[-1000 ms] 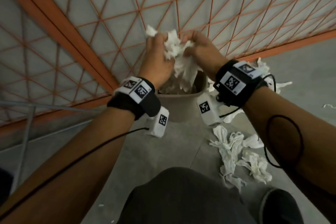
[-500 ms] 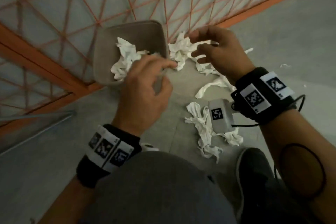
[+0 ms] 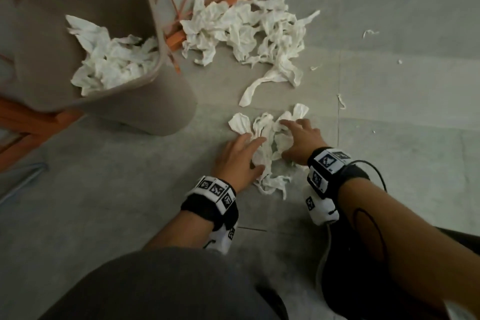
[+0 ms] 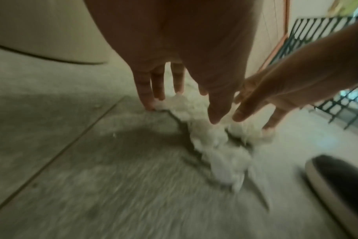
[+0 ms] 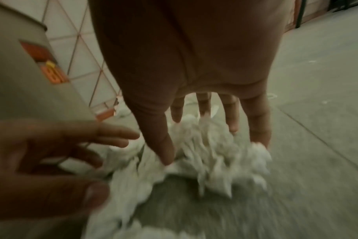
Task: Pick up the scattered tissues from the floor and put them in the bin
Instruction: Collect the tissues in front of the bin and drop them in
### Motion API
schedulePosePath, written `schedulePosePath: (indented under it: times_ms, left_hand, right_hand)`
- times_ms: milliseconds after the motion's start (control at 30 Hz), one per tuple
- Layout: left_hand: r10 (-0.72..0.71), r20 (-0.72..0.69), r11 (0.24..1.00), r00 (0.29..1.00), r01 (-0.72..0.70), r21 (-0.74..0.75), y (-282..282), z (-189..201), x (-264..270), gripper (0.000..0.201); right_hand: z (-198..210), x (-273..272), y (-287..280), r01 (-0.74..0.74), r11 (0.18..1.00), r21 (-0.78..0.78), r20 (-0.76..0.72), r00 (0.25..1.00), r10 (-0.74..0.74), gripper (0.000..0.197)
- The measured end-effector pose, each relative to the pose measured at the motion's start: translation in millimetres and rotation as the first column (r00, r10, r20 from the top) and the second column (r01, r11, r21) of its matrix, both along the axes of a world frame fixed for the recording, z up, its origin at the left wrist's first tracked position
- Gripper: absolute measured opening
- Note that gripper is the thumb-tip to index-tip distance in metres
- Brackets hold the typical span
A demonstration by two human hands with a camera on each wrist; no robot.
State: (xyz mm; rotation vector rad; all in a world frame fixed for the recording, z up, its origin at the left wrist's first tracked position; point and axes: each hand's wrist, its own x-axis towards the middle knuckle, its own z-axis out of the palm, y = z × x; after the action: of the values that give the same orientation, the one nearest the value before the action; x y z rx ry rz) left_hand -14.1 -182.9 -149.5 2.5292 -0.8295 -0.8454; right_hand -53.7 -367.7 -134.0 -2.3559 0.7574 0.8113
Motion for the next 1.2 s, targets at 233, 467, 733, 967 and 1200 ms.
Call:
schedulePosePath:
  times_ms: [233,467,733,967,1200]
  left_hand:
    - [-0.014,0.112,0.998,0.994,0.021,-0.063,1,-12,1,0.016]
    - [0.209,0.155,0.937,0.966,-0.153,-0.315,15,20,14,0.018]
    - [0.261,0.113,0.926,0.959,-0.215,-0.311,-3,30,27,0.029]
    - [-0.191,0.058,0.978,0.980,0.185,0.094,-26,-2,-42,0.059]
    - [-0.217,0.018,0.975,0.976,0.218,-0.048,2,-15,-44,0.030]
  right_hand:
    - [-21,-11,9,0.017,0.995,-0.103,0.211,0.978,0.005,0.041]
    - [-19,0,1,-0.018,0.997,-0.081,0.274,0.961,0.040,0.029]
    - [-3,3,-3,0.364,0.900,0.242,0.323,0.844,-0.428,0.026]
    - [-1,7,-14,0.482,0.817,0.316,0.246,0.791,-0.561,0.046]
    - [-3,10,-22,0.495,0.816,0.298,0.320,0.754,-0.574,0.035]
